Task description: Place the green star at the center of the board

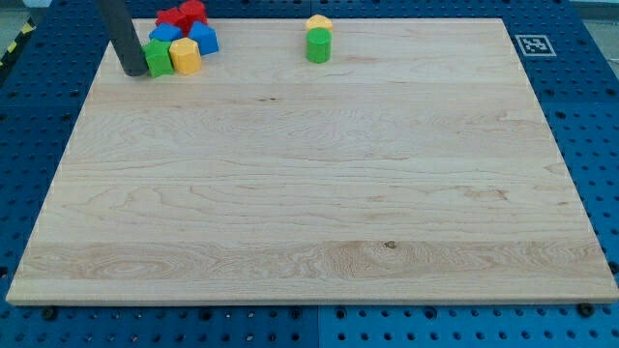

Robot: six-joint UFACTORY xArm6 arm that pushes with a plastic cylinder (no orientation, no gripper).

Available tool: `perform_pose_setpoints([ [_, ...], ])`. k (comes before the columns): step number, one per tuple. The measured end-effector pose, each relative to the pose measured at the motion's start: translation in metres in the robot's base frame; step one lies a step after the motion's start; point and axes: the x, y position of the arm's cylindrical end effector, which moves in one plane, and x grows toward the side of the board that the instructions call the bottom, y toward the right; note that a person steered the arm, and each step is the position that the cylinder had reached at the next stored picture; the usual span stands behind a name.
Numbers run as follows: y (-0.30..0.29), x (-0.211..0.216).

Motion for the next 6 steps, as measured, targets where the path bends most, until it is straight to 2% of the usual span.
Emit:
perform_pose_setpoints([
  [2,-0.061,0.0],
  [3,-0.057,-0.024],
  [4,-0.034,-0.047],
  [6,0.038,-0.008],
])
